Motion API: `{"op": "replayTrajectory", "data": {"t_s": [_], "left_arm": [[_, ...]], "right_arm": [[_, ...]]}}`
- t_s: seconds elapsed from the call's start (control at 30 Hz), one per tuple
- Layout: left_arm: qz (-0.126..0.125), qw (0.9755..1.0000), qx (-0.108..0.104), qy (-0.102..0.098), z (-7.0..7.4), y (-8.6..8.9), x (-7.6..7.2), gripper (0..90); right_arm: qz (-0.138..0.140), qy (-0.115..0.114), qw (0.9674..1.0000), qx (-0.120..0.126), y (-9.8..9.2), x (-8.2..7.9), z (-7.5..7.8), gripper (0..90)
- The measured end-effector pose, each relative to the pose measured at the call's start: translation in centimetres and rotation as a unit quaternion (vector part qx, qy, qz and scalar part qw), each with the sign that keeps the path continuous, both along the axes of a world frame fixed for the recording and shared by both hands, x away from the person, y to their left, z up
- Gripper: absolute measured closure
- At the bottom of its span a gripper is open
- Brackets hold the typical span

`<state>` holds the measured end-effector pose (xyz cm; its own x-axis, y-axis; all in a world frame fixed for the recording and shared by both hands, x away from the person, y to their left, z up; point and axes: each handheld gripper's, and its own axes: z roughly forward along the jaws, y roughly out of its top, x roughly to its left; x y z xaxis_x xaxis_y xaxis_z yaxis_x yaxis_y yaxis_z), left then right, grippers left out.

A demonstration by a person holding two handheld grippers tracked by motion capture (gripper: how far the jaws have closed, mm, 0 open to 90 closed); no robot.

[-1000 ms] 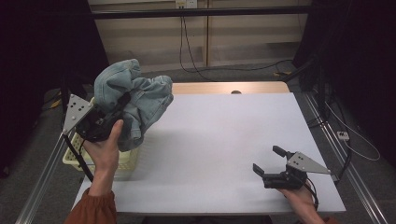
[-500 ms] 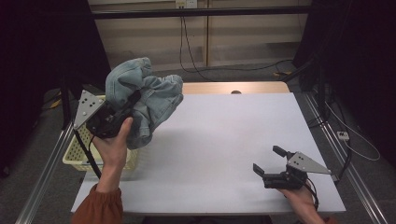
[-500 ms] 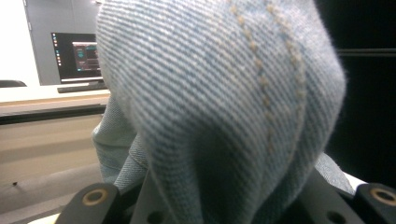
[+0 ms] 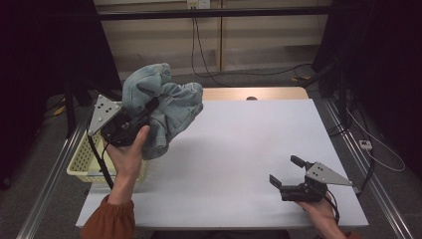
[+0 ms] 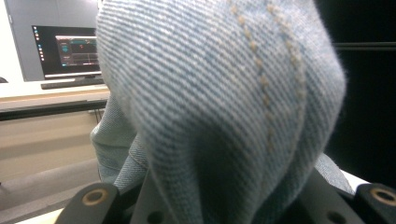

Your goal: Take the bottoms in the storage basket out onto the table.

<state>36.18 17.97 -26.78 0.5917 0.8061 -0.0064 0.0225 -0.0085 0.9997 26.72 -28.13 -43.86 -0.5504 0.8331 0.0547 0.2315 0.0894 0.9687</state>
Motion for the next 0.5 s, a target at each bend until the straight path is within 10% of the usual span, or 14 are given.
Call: {"op": "replayTrajectory", "data": {"t_s": [0.5], "left_arm": [[-0.024,0.9997,-0.005,0.005,0.2,-2.1,0.4,74.4]], "right_arm": [[-0.001,-0.001,1.0000,0.003,-0.1,0.0,0.0,0.0]]}}
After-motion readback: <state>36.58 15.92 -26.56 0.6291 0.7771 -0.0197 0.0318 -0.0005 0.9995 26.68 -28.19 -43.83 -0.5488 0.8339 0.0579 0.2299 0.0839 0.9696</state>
